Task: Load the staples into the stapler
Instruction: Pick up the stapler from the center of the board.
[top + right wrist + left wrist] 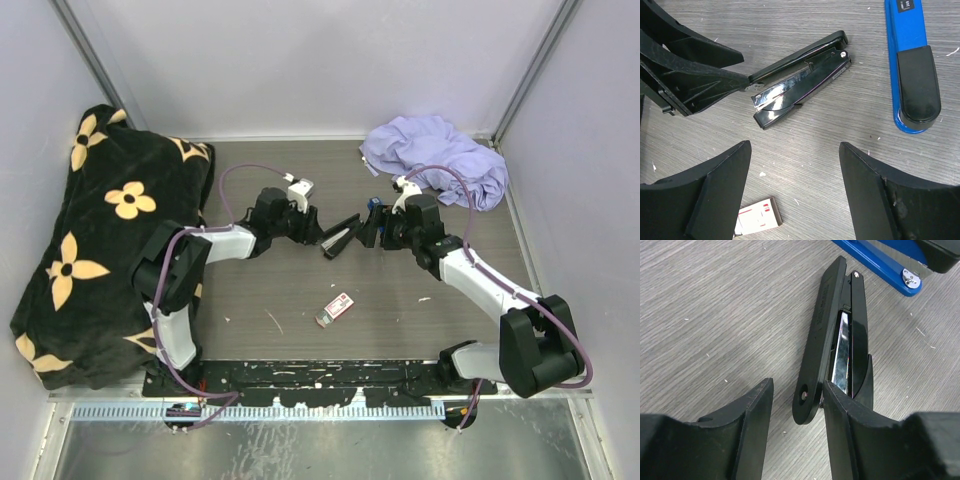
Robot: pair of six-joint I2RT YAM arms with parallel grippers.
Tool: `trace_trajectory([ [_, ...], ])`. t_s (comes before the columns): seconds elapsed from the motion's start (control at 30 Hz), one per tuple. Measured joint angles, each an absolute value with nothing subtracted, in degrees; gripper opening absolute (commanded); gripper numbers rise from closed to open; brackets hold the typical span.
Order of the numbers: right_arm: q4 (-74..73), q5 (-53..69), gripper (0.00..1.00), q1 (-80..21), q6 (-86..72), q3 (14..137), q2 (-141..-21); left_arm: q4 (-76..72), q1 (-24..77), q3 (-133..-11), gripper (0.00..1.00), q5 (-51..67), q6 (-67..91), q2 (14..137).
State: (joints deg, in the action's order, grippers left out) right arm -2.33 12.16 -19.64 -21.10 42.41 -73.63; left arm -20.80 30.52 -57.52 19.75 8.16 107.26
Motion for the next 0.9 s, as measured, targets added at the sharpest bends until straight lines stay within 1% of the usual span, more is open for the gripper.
trace_trajectory([
  [0.13,-2.3,12.2,0.77,-19.4,-21.1,42.4,-73.6,-20.7,30.7,-57.9,0.47,20.4,7.4,108.4],
  [0.2,-2.3,12.3,0.76,-19.4,-21.1,42.4,-73.6,-20.5,30.8,-58.4,0.46,20.5,6.8,109.0],
  [0.33,-2.3,12.4,0.77,-19.3,-21.1,42.4,-73.6,-20.3,31.4,-59.4,0.40,20.6,6.1,110.1],
  [0.4,-2.3,12.4,0.77,-19.2,-21.1,42.4,-73.6,-19.7,31.7,-59.9,0.39,20.5,5.4,110.5],
  [0.63,-2.3,12.6,0.76,-18.6,-21.1,42.0,-73.6,-17.8,32.8,-61.2,0.25,19.3,3.3,111.2],
  [0.9,-2.3,12.9,0.76,-18.5,-21.1,40.7,-73.6,-15.3,33.6,-62.8,0.23,18.5,1.8,111.6],
])
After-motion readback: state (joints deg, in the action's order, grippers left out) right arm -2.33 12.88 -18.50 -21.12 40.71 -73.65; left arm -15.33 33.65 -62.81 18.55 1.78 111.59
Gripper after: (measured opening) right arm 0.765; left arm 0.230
